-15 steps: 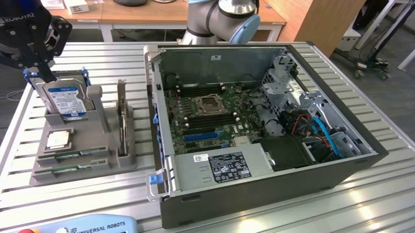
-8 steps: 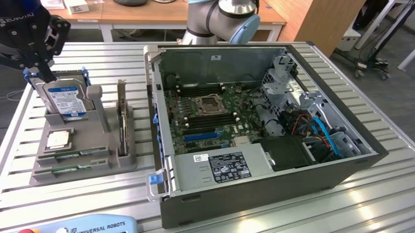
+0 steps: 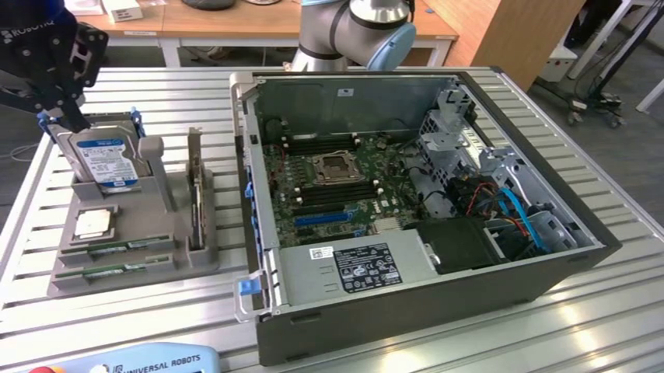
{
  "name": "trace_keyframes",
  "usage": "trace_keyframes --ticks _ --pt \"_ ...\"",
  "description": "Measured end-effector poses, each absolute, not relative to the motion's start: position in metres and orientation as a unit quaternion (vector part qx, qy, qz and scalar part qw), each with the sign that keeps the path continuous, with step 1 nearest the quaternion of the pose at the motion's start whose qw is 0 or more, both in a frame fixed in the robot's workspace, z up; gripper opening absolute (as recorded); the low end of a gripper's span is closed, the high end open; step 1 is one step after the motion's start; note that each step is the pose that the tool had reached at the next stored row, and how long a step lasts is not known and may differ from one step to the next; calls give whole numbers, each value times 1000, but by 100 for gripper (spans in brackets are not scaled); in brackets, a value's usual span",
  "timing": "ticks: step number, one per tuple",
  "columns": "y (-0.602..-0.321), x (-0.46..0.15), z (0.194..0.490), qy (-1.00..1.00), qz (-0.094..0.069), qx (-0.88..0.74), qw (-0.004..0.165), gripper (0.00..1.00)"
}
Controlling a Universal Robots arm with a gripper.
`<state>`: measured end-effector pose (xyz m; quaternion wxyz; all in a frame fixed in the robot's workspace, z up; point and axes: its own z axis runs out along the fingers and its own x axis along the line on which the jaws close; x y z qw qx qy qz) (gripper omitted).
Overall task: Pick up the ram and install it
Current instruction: 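Pick up the ram and move it above insertion slot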
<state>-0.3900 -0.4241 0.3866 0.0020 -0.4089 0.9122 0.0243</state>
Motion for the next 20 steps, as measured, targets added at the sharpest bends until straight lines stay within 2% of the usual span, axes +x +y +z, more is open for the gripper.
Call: trace_keyframes --ticks 20 --pt "-424 -390 384 824 24 -566 -2 10"
